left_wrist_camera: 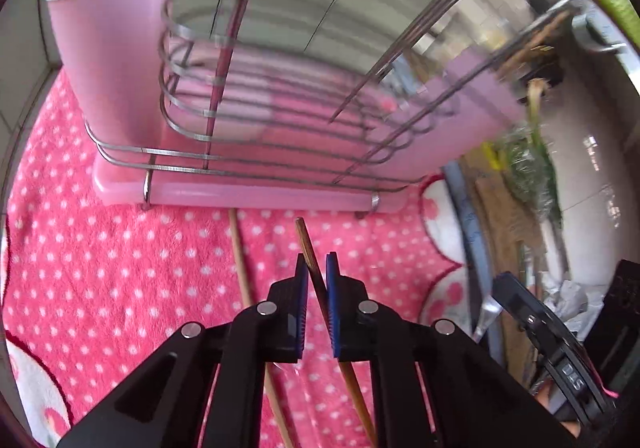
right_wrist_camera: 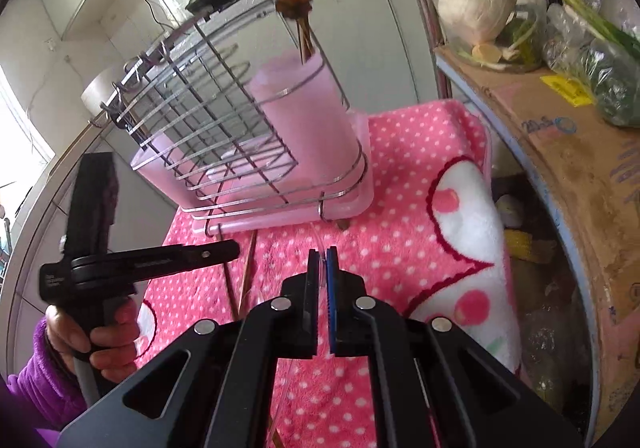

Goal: Organize utensils
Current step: 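Grasp and lift the chopstick upright with left gripper while right gripper lifts the fork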

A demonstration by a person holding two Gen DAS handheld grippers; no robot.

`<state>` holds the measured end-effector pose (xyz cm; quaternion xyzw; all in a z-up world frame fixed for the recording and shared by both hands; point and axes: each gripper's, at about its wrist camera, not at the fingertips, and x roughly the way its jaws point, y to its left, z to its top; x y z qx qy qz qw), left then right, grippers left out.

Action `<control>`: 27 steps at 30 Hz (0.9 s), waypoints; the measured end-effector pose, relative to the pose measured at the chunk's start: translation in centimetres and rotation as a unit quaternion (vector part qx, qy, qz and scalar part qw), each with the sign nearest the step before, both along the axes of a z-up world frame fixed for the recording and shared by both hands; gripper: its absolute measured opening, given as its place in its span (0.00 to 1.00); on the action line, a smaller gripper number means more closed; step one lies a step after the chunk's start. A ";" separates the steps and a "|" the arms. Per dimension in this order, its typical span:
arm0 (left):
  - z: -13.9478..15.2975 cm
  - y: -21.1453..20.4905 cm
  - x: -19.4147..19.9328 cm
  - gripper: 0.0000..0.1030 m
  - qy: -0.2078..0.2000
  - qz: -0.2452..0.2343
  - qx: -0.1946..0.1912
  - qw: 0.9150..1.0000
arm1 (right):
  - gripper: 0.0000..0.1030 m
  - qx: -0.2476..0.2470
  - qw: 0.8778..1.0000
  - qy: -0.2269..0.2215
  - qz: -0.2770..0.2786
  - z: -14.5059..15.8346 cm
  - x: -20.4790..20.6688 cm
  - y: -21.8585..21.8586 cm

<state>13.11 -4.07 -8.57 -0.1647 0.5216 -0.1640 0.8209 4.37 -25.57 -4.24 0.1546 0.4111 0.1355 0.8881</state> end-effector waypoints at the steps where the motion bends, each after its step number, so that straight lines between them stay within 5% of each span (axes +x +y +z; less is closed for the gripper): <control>1: 1.1 0.2 -0.6 0.07 -0.017 -0.001 -0.003 1.000 | 0.04 -0.004 1.000 -0.009 -0.003 0.5 -0.2 0.0; 9: 9.0 2.5 -4.2 0.04 -0.132 0.007 0.006 0.991 | 0.04 -0.021 0.997 -0.064 -0.022 4.2 -1.4 -0.3; 19: 17.2 5.9 -6.0 0.04 -0.215 0.031 -0.006 0.976 | 0.04 -0.051 0.989 -0.132 -0.031 10.0 -1.5 -0.6; 27: 25.0 9.4 -7.1 0.04 -0.291 0.076 0.014 0.954 | 0.04 -0.082 0.975 -0.204 -0.044 16.5 0.2 -0.3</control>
